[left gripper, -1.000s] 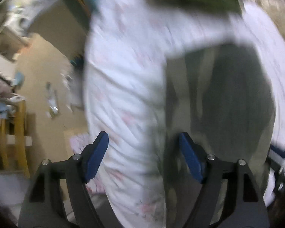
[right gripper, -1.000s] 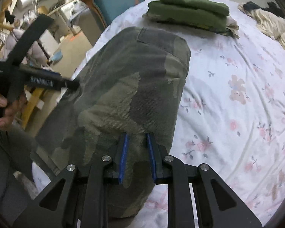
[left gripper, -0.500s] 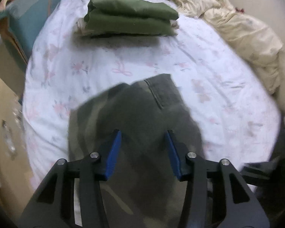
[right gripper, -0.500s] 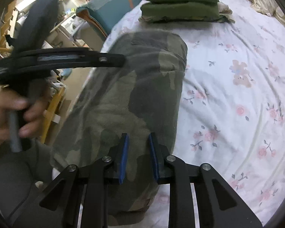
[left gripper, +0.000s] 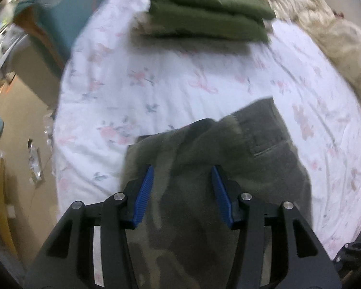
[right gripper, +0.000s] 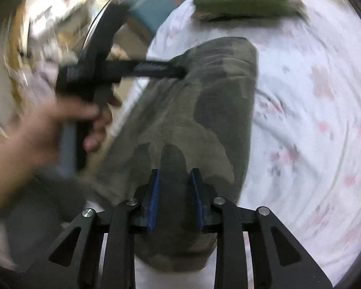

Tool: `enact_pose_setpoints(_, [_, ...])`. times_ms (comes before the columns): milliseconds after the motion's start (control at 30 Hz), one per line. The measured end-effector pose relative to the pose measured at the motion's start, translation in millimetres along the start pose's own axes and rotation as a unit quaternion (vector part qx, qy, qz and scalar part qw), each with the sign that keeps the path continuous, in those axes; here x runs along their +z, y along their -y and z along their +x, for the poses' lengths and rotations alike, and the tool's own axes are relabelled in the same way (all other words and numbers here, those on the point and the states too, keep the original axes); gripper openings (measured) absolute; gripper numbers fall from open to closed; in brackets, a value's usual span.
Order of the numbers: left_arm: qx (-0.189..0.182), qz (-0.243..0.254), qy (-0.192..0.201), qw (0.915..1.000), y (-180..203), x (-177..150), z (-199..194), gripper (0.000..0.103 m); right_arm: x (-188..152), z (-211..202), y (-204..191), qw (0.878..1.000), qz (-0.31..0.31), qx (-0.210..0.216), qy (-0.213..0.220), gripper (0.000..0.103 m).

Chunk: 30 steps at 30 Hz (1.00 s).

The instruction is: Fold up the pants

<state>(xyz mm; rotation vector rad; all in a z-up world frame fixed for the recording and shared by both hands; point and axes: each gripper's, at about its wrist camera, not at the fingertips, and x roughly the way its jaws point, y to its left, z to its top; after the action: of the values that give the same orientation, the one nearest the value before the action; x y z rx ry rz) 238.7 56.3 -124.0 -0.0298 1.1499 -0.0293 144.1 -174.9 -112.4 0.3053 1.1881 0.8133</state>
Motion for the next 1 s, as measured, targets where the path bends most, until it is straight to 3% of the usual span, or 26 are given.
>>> enact_pose_setpoints(33, [-0.011, -0.01, 0.001, 0.9999, -4.8, 1.0, -4.2, 0.047, -1.3, -11.8, 12.0, 0.999, 0.034, 0.014, 0.01, 0.052])
enact_pose_setpoints(67, [-0.024, -0.024, 0.002, 0.9994, -8.7, 0.5, -11.4, 0.047, -3.5, -23.5, 25.8, 0.997, 0.074, 0.017, 0.021, 0.064])
enact_pose_setpoints(100, [-0.034, -0.047, 0.003, 0.9983, -14.7, -1.2, -21.1, 0.047, -6.4, -30.7, 38.9, 0.993, 0.109, 0.023, 0.029, 0.082])
enact_pose_setpoints(133, [-0.04, -0.064, 0.004, 0.9971, -17.8, -1.4, -26.9, 0.047, -10.0, -33.0, 50.8, 0.989, 0.14, 0.034, 0.032, 0.089])
enact_pose_setpoints(233, [-0.081, -0.146, 0.009, 0.9859, -35.3, -12.3, -54.0, 0.06, -23.4, -20.0, 75.2, 0.971, 0.226, 0.072, 0.011, 0.089])
enact_pose_setpoints(267, [-0.087, -0.165, 0.014, 0.9824, -39.4, -18.1, -61.0, 0.071, -30.8, -8.3, 78.7, 0.964, 0.248, 0.098, -0.003, 0.089])
enact_pose_setpoints(300, [-0.084, -0.183, 0.02, 0.9794, -44.0, -25.6, -69.3, 0.08, -35.0, -1.5, 77.7, 0.961, 0.254, 0.107, -0.012, 0.089])
enact_pose_setpoints(367, [-0.066, -0.189, 0.033, 0.9791, -47.9, -37.3, -77.9, 0.086, -43.4, 21.8, 75.5, 0.958, 0.257, 0.12, -0.046, 0.09])
enact_pose_setpoints(433, [-0.046, -0.184, 0.039, 0.981, -51.0, -46.5, -78.4, 0.086, -49.1, 34.1, 71.9, 0.962, 0.248, 0.099, -0.059, 0.093])
enact_pose_setpoints(500, [-0.04, -0.188, 0.031, 0.9809, -53.9, -49.0, -73.6, 0.086, -57.2, 41.0, 72.2, 0.957, 0.266, 0.101, -0.059, 0.101])
enact_pose_setpoints(600, [-0.048, -0.199, 0.035, 0.9783, -57.2, -47.9, -71.3, 0.086, -68.0, 44.4, 73.9, 0.948, 0.292, 0.116, -0.04, 0.102])
enact_pose_setpoints(667, [-0.048, -0.193, 0.03, 0.9796, -55.7, -45.5, -68.5, 0.086, -73.3, 45.6, 67.7, 0.952, 0.281, 0.118, -0.03, 0.101])
enact_pose_setpoints(700, [-0.052, -0.191, 0.027, 0.9797, -53.9, -42.9, -66.7, 0.086, -73.1, 47.7, 60.3, 0.956, 0.269, 0.114, -0.03, 0.093])
enact_pose_setpoints(733, [-0.055, -0.191, 0.026, 0.9797, -53.1, -41.7, -66.3, 0.086, -71.8, 48.3, 49.2, 0.963, 0.25, 0.1, -0.026, 0.075])
enact_pose_setpoints(833, [-0.059, -0.19, 0.032, 0.9795, -50.8, -34.8, -68.4, 0.086, -58.3, 34.8, 38.0, 0.972, 0.224, 0.073, 0.004, 0.047])
enact_pose_setpoints(933, [-0.061, -0.198, 0.045, 0.9773, -55.7, -32.0, -75.6, 0.086, -42.0, 6.0, 35.9, 0.979, 0.194, 0.069, 0.007, 0.035])
enact_pose_setpoints(1000, [-0.065, -0.21, 0.047, 0.9744, -60.2, -31.7, -77.1, 0.086, -22.7, -20.4, 42.0, 0.984, 0.168, 0.059, 0.007, 0.034])
